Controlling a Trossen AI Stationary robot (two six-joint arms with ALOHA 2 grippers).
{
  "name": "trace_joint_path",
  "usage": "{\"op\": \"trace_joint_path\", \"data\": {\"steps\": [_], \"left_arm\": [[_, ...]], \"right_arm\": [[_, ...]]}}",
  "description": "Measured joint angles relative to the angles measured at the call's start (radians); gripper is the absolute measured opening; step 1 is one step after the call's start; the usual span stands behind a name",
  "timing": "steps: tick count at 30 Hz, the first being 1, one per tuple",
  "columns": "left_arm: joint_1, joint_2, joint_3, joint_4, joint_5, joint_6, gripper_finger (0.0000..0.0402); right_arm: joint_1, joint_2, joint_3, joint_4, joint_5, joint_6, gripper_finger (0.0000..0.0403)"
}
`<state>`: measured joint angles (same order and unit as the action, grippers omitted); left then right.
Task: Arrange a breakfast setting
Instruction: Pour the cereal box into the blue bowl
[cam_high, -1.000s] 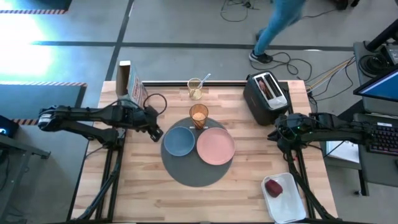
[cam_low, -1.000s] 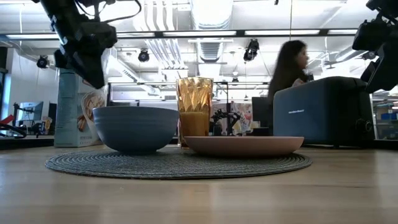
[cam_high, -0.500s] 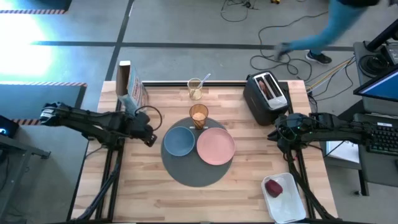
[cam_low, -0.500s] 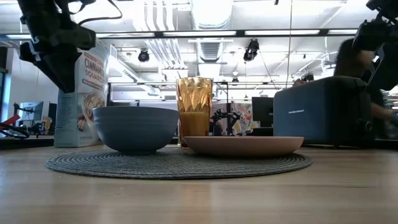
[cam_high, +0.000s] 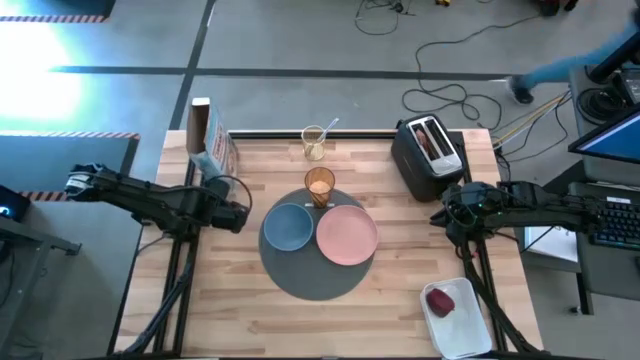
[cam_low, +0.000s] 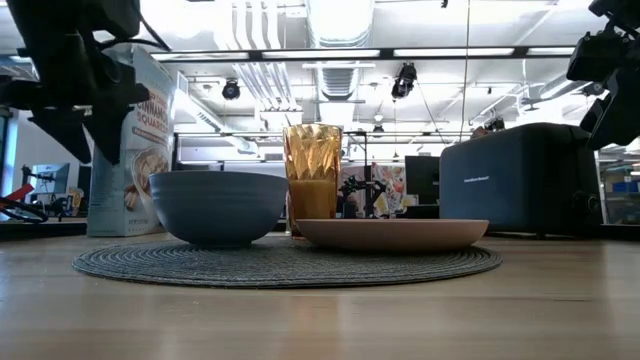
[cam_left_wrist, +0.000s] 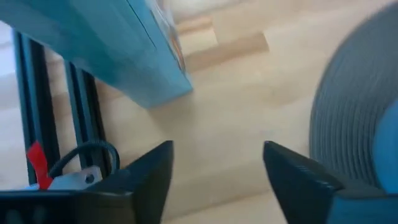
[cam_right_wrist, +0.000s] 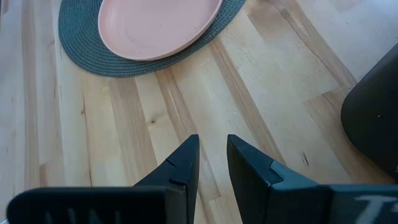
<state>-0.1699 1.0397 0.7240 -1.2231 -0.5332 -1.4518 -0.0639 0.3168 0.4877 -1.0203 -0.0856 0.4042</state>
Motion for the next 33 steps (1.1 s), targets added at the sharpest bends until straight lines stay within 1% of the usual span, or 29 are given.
{"op": "trace_joint_path", "data": {"steps": [5, 8, 12, 16, 19, 22, 26, 30, 33], "left_arm": [[0.001, 0.0, -0.011, -0.054, -0.084, -0.087, 0.03], [0.001, -0.001, -0.014, -0.052, -0.131, -0.149, 0.032], [0.003, 0.001, -0.027, -0.055, -0.236, -0.173, 0.0321], [0.017, 0.001, -0.034, -0.061, -0.287, -0.213, 0.0319], [0.033, 0.001, -0.034, -0.075, -0.286, -0.26, 0.0318], [0.048, 0.004, -0.034, -0.097, -0.261, -0.329, 0.0318], [0.085, 0.024, -0.035, -0.111, -0.261, -0.389, 0.0318], [0.149, 0.07, -0.035, -0.103, -0.273, -0.394, 0.0318], [0.197, 0.112, -0.035, -0.061, -0.307, -0.363, 0.0318]], "right_arm": [[0.0, 0.0, 0.0, 0.0, 0.0, 0.0, 0.0073], [0.0, 0.0, 0.0, 0.0, 0.0, 0.0, 0.0073], [0.0, 0.0, 0.0, 0.0, 0.0, 0.0, 0.0073], [0.0, 0.0, 0.0, 0.0, 0.0, 0.0, 0.0073], [0.0, 0.0, 0.0, 0.0, 0.0, 0.0, 0.0073], [0.0, 0.0, 0.0, 0.0, 0.0, 0.0, 0.0073], [0.0, 0.0, 0.0, 0.0, 0.0, 0.0, 0.0073], [0.0, 0.0, 0.0, 0.0, 0.0, 0.0, 0.0073], [0.0, 0.0, 0.0, 0.0, 0.0, 0.0, 0.0073]]}}
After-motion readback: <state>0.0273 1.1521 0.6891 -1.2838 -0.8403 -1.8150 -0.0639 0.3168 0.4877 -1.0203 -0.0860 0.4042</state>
